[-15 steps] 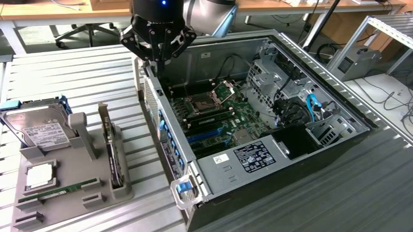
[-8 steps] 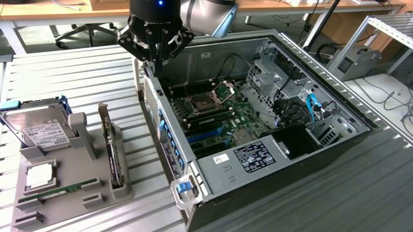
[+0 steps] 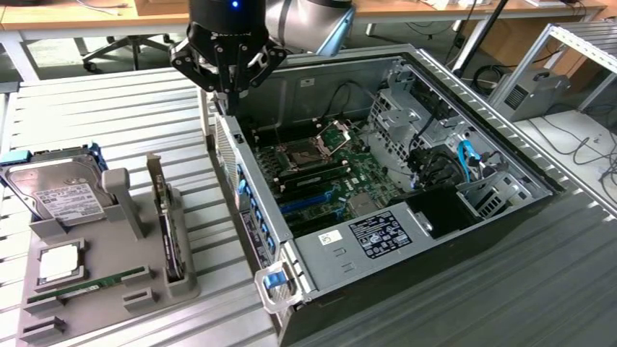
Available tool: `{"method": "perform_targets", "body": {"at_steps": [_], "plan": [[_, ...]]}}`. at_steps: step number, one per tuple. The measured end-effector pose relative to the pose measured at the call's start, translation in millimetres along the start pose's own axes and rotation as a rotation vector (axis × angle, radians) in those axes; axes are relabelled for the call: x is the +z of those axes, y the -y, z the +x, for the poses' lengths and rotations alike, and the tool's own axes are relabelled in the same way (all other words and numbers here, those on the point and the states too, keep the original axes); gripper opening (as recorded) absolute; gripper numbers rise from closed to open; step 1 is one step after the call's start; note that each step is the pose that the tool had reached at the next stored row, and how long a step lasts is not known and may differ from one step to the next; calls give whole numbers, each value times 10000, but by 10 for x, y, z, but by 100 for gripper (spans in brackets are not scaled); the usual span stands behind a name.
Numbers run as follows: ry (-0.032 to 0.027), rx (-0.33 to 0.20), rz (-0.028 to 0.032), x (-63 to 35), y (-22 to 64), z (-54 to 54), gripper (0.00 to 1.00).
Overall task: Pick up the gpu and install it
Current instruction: 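Reach for the gpu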
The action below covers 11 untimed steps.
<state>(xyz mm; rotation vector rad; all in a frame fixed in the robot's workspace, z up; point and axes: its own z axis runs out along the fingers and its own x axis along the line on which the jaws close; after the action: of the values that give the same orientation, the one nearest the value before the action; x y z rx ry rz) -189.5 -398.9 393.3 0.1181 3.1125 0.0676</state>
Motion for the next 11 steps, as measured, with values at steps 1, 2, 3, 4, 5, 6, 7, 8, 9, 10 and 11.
{"method": "perform_targets", "body": {"at_steps": [1,2,3,4,5,6,7,8,9,10,11], "plan": [[0,0,0,0,0,4,11],[0,-1,0,0,1,10,11],[0,-1,0,0,1,16,11],[0,-1,0,-1,2,21,11],[0,-1,0,-1,2,26,11],[-1,0,1,-1,2,31,11],[0,-1,0,-1,3,37,11],[0,-1,0,-1,3,42,11],[-1,-1,0,-2,4,47,11],[0,-1,0,-1,4,53,11],[0,-1,0,-1,5,58,11]]}}
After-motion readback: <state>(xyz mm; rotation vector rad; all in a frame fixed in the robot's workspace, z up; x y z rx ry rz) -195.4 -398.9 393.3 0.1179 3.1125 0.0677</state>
